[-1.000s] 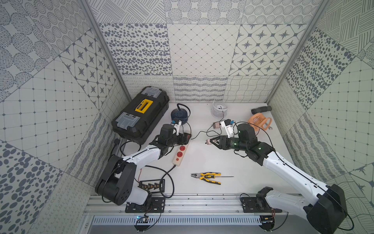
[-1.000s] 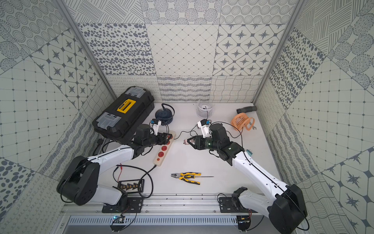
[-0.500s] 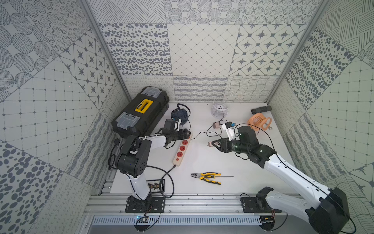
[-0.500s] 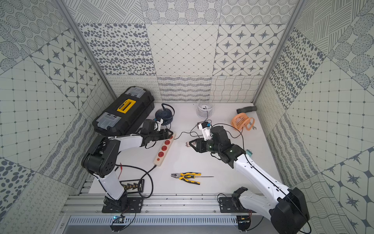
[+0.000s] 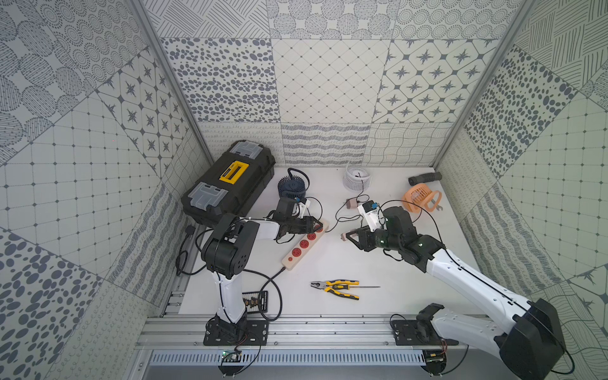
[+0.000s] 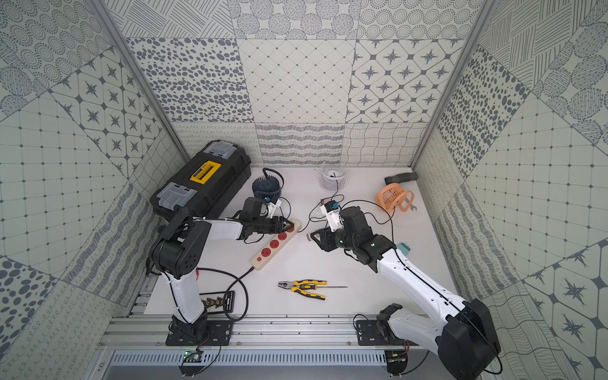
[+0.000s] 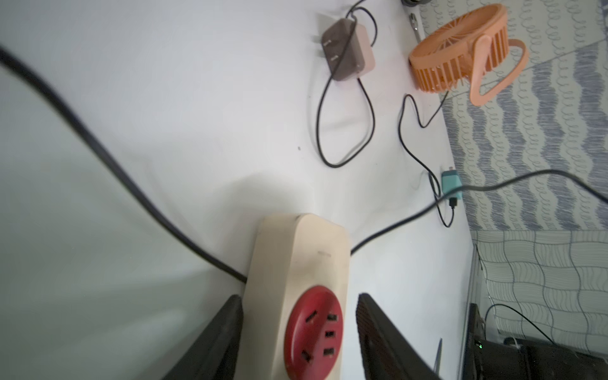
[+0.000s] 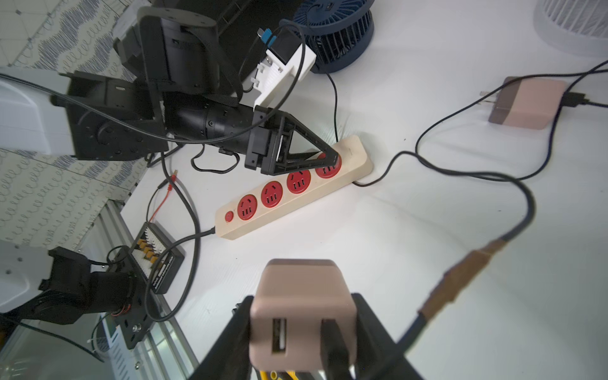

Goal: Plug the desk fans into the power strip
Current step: Adjust the socket at the center of the board, then insert the plug into the socket.

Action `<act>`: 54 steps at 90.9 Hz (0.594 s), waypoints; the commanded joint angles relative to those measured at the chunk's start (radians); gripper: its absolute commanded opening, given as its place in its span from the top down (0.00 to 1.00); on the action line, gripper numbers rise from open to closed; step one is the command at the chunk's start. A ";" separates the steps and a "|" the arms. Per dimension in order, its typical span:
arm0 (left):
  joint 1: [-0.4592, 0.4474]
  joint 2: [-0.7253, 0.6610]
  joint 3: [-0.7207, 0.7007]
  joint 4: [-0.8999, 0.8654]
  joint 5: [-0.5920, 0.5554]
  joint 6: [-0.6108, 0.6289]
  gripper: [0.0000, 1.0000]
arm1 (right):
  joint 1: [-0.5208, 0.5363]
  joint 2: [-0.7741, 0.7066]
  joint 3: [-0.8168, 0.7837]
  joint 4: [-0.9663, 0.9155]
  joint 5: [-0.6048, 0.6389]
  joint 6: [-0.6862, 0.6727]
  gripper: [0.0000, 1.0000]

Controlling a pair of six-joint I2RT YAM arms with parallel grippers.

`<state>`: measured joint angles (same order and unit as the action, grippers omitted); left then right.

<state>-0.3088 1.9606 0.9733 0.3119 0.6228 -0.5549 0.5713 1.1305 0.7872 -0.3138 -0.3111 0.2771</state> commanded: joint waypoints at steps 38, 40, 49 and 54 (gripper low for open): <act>-0.040 -0.297 -0.176 -0.099 -0.189 -0.016 0.42 | 0.118 0.339 0.212 0.008 0.240 -0.201 0.70; -0.042 -0.305 -0.192 -0.093 -0.180 -0.035 0.43 | 0.122 0.351 0.220 0.010 0.245 -0.205 0.70; -0.044 -0.340 -0.255 -0.061 -0.150 -0.105 0.48 | 0.128 0.405 0.250 0.031 0.243 -0.220 0.70; -0.046 -0.346 -0.269 -0.065 -0.140 -0.121 0.51 | 0.128 0.434 0.269 0.042 0.236 -0.229 0.70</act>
<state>-0.3492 1.6608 0.7650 0.2920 0.5068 -0.5777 0.6937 1.5215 1.0061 -0.3325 -0.0959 0.0914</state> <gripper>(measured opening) 0.509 0.463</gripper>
